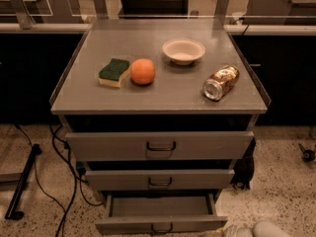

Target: Close bottom drawer

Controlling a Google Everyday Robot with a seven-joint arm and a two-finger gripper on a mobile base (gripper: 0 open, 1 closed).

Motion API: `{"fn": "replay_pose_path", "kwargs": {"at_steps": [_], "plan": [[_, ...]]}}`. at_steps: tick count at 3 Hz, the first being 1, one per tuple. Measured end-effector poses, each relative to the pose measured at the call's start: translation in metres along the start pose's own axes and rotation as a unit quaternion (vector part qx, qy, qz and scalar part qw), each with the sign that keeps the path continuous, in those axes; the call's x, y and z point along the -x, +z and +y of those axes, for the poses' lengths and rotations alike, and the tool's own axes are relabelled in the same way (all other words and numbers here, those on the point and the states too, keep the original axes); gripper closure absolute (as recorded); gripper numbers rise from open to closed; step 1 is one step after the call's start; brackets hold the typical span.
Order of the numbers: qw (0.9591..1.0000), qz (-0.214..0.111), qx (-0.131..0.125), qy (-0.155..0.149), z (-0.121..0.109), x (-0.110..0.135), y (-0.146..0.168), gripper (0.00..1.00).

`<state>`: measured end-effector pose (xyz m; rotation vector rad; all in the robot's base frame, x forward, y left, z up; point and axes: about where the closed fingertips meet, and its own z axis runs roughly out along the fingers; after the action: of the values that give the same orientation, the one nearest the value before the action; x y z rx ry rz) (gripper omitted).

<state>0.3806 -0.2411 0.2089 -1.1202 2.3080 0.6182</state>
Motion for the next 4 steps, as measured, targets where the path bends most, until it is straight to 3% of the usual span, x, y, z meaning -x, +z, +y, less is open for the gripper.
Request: {"fn": "replay_pose_path", "kwargs": {"at_steps": [2,3,4], "plan": [[0.9962,0.003,-0.045,-0.074,-0.015,0.005,0.031,1.0],[0.994,-0.002,-0.054,-0.096,-0.025,0.005,0.051,1.0],[0.9937,-0.002,-0.055,-0.098,-0.027,0.003,0.053,1.0]]}}
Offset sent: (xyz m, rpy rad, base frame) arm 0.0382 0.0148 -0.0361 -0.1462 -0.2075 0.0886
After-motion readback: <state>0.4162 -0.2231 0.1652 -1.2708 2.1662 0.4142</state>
